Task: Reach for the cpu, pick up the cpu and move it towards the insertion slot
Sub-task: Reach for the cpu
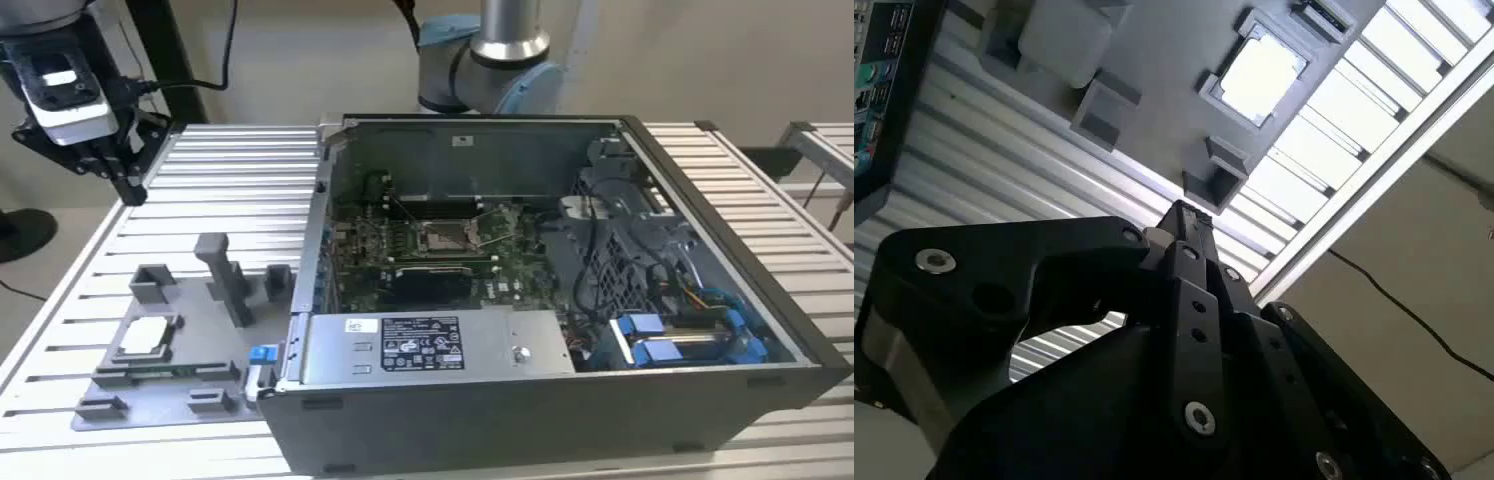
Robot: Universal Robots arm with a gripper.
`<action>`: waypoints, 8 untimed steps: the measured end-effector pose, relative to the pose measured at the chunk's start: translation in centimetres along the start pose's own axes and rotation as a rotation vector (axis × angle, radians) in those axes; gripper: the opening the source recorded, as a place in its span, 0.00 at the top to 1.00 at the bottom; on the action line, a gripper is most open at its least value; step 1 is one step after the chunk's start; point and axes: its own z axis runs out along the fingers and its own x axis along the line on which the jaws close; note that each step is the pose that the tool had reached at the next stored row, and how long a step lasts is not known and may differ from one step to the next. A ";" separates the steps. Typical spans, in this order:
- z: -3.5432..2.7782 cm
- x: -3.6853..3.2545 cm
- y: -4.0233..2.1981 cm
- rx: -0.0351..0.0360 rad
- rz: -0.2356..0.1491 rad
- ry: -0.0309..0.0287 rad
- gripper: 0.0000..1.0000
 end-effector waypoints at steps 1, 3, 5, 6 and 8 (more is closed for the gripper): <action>0.00 0.00 0.00 0.0000 0.000 0.0000 1.00; 0.00 0.00 0.00 0.0000 0.000 0.0001 1.00; 0.00 0.00 0.00 0.0000 0.000 0.0000 1.00; 0.00 0.00 0.00 0.0000 0.000 0.0000 1.00; 0.00 0.00 0.00 0.0000 0.000 0.0000 1.00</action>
